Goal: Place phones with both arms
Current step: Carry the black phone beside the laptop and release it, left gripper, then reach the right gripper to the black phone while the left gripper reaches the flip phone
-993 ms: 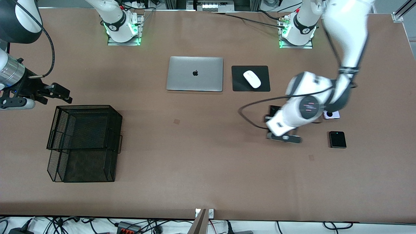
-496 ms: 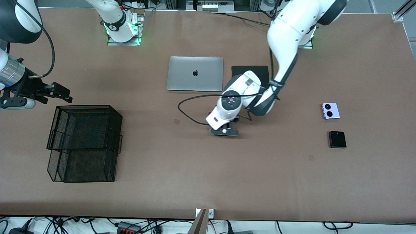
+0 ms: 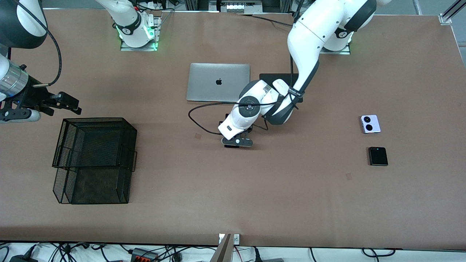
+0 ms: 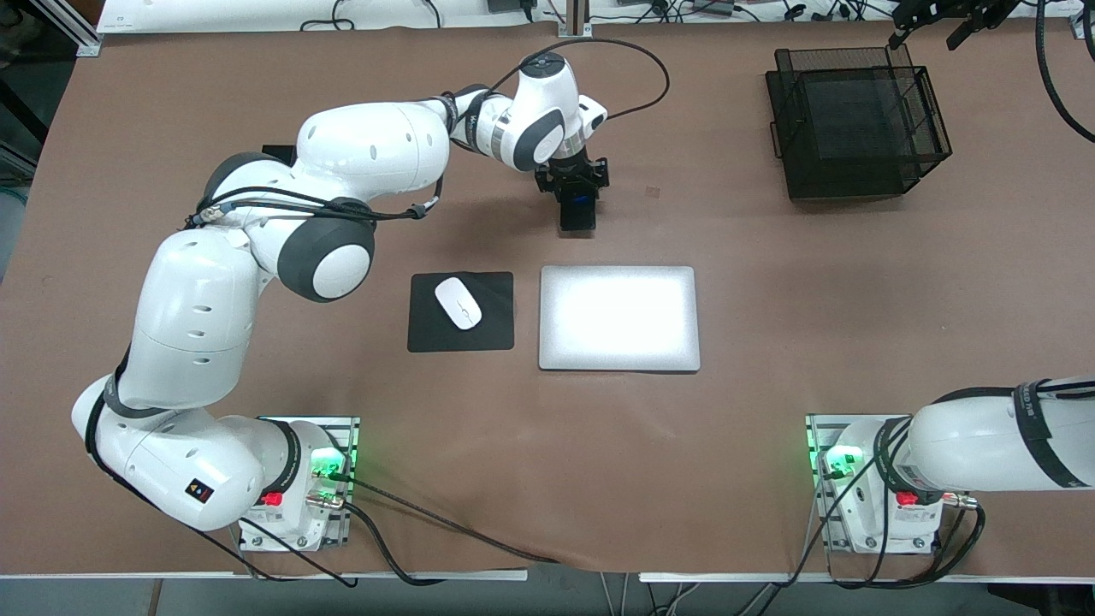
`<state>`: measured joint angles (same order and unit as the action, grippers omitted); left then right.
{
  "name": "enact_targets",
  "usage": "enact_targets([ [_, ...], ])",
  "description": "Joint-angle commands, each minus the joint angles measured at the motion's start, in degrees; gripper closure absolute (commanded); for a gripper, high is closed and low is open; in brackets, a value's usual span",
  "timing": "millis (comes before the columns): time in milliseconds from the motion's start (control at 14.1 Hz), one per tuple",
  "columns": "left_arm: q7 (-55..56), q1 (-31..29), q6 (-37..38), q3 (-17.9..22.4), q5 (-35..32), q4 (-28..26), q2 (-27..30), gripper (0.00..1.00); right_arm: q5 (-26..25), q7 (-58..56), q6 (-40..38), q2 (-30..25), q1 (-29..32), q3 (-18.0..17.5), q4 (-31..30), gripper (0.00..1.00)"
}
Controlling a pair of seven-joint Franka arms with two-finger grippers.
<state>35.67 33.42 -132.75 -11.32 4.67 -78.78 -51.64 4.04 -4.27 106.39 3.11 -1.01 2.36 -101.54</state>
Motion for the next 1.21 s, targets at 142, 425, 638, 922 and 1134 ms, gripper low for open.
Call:
enact_targets([
  [142,-0.2,-0.4,6.8,1.9,0.7,1.0,2.4,0.0,0.1,-1.6,-0.8,0.1,0.0,-0.1,-0.2,0.0],
  [425,-0.7,-6.9,20.6,4.5,-10.8,1.6,7.8,0.0,0.6,-1.4,-0.1,4.3,-6.4,-0.1,0.1,0.0],
  [638,-8.0,-14.8,27.6,4.6,-12.6,1.7,9.6,0.0,0.9,-0.3,0.3,8.8,-11.9,-0.1,4.3,0.0],
  [922,-16.9,-26.1,30.4,4.7,-13.8,1.1,11.4,0.0,1.1,0.0,1.0,17.5,-18.0,-0.1,9.3,0.0],
  [1134,-22.9,-34.5,29.6,4.6,-17.1,-0.1,10.9,0.0,1.1,6.3,5.6,24.8,-23.7,-0.1,12.7,0.0],
])
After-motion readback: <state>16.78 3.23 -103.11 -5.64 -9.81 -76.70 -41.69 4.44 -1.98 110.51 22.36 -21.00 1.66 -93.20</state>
